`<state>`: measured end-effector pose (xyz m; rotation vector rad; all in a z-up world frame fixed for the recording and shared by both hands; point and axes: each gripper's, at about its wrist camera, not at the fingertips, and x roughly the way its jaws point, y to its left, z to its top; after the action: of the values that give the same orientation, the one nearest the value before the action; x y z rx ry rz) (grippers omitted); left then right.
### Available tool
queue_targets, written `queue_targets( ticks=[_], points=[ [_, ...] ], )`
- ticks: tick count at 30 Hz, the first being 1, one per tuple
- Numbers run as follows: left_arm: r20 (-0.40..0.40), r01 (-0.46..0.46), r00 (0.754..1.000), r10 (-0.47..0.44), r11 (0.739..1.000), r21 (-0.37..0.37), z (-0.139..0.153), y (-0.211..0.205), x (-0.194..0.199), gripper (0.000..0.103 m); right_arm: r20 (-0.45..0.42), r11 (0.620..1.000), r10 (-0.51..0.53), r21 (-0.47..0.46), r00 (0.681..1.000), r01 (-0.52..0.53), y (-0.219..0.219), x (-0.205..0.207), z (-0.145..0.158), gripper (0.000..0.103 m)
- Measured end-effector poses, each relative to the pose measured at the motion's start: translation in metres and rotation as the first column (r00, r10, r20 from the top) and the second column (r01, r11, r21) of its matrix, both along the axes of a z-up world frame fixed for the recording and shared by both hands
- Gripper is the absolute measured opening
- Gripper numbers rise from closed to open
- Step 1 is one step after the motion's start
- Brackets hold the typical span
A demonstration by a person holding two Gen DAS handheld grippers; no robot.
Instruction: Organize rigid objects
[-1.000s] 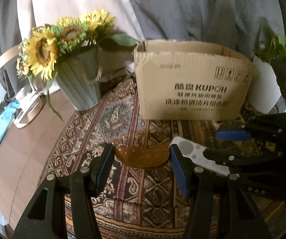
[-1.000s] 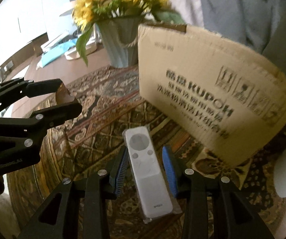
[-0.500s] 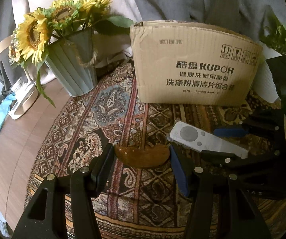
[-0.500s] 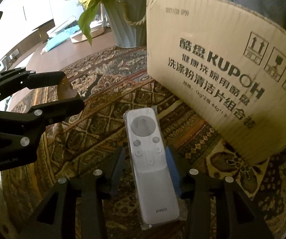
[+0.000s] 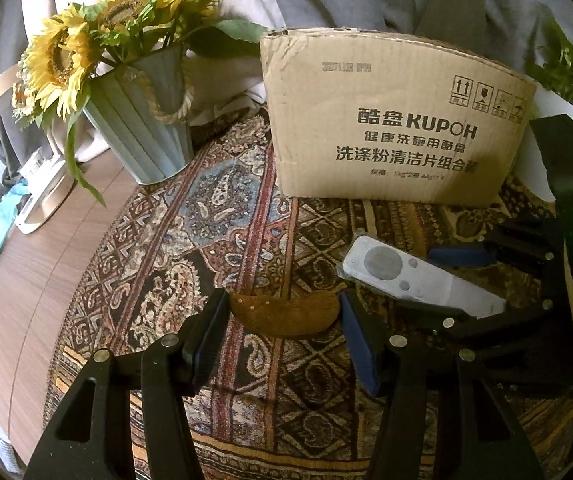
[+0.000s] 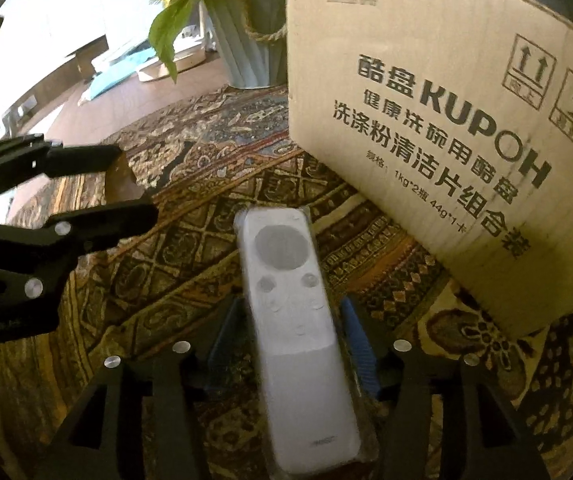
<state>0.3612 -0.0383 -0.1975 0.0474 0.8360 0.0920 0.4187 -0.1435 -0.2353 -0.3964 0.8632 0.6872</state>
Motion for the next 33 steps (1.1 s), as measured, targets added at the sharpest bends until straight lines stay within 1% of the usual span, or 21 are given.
queue_targets(
  ticks=[7, 10, 11, 14, 17, 23, 33],
  points=[
    [-0.001, -0.011, 1.000, 0.011, 1.000, -0.003, 0.001, 0.002, -0.001, 0.056, 0.000, 1.000, -0.020, 0.021, 1.000, 0.020, 0.000, 0.002, -0.002, 0.056],
    [0.001, -0.016, 1.000, 0.016, 1.000, -0.007, 0.002, 0.004, -0.001, 0.056, 0.003, 0.999, -0.030, 0.015, 1.000, 0.030, 0.001, 0.000, -0.001, 0.048],
    [0.002, -0.019, 1.000, 0.019, 1.000, -0.009, 0.002, 0.004, -0.002, 0.056, 0.002, 0.999, -0.030, 0.014, 1.000, 0.030, 0.001, -0.001, -0.001, 0.044],
    [0.008, -0.023, 1.000, 0.023, 1.000, -0.007, 0.004, 0.004, -0.003, 0.056, 0.003, 0.999, -0.035, 0.001, 0.999, 0.035, 0.004, -0.003, 0.000, 0.043],
    [0.018, -0.022, 1.000, 0.022, 1.000, -0.009, 0.007, 0.004, -0.005, 0.056, -0.001, 0.999, -0.048, 0.007, 0.999, 0.048, 0.003, -0.006, 0.002, 0.042],
    [0.043, -0.014, 0.999, 0.014, 1.000, -0.016, 0.016, 0.003, -0.007, 0.056, 0.037, 0.996, -0.086, 0.034, 0.996, 0.085, -0.002, -0.018, 0.018, 0.042],
    [0.120, 0.023, 0.993, -0.023, 1.000, 0.000, 0.040, -0.006, -0.019, 0.056, 0.107, 0.989, -0.136, 0.080, 0.985, 0.128, -0.015, -0.039, 0.051, 0.040]
  ],
)
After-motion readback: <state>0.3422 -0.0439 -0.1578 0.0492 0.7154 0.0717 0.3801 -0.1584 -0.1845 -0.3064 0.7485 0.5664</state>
